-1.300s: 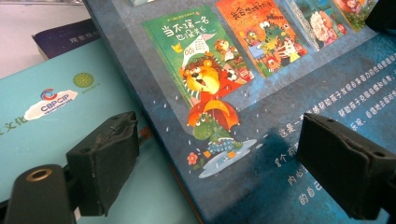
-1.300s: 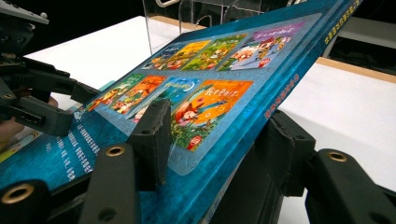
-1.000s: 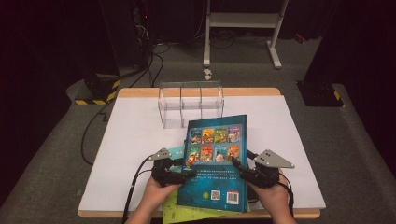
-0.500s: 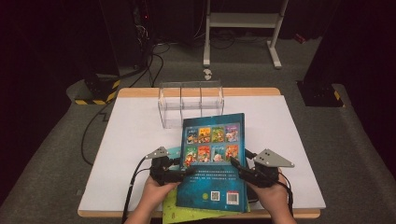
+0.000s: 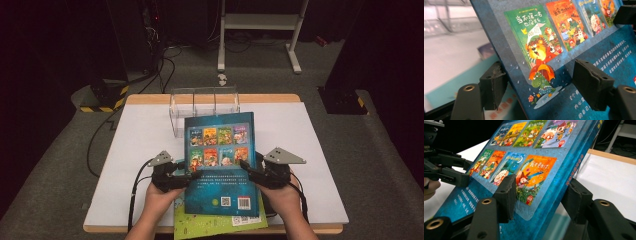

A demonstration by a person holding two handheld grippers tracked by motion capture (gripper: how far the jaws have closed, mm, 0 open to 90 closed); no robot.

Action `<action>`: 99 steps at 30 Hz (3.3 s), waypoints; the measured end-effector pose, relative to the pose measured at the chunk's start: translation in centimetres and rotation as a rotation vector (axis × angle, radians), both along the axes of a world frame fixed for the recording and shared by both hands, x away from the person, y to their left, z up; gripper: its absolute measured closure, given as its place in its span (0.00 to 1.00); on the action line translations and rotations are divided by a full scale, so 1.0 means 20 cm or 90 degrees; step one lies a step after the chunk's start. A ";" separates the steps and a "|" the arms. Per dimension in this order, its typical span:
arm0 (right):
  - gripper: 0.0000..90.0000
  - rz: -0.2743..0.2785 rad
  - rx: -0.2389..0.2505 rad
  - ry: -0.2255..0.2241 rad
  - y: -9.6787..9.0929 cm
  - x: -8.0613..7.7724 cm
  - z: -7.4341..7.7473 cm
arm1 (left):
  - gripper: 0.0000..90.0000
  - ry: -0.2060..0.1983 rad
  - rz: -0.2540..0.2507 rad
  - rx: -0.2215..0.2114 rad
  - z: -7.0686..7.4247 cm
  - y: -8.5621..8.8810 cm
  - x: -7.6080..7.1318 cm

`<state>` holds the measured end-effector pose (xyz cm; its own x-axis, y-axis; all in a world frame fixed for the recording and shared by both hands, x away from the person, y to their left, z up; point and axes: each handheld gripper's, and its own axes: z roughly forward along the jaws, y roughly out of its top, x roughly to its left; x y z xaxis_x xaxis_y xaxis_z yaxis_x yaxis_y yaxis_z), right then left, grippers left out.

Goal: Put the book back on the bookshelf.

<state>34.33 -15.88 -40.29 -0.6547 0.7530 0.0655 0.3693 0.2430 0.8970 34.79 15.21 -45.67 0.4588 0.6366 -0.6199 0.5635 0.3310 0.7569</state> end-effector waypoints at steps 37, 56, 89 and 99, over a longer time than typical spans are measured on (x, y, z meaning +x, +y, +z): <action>0.59 -0.005 -0.005 -0.137 0.41 -0.01 0.28 | 0.57 -0.179 0.125 0.018 0.22 0.31 -0.07; 0.57 0.013 -0.006 -0.123 0.65 0.13 0.26 | 0.56 -0.195 0.201 0.006 0.21 0.52 0.00; 0.58 0.005 -0.019 -0.145 0.81 0.31 0.20 | 0.53 -0.188 0.240 0.008 0.10 0.62 0.21; 0.63 0.045 -0.010 -0.154 0.81 0.26 0.23 | 0.50 -0.184 0.261 0.016 0.10 0.63 0.20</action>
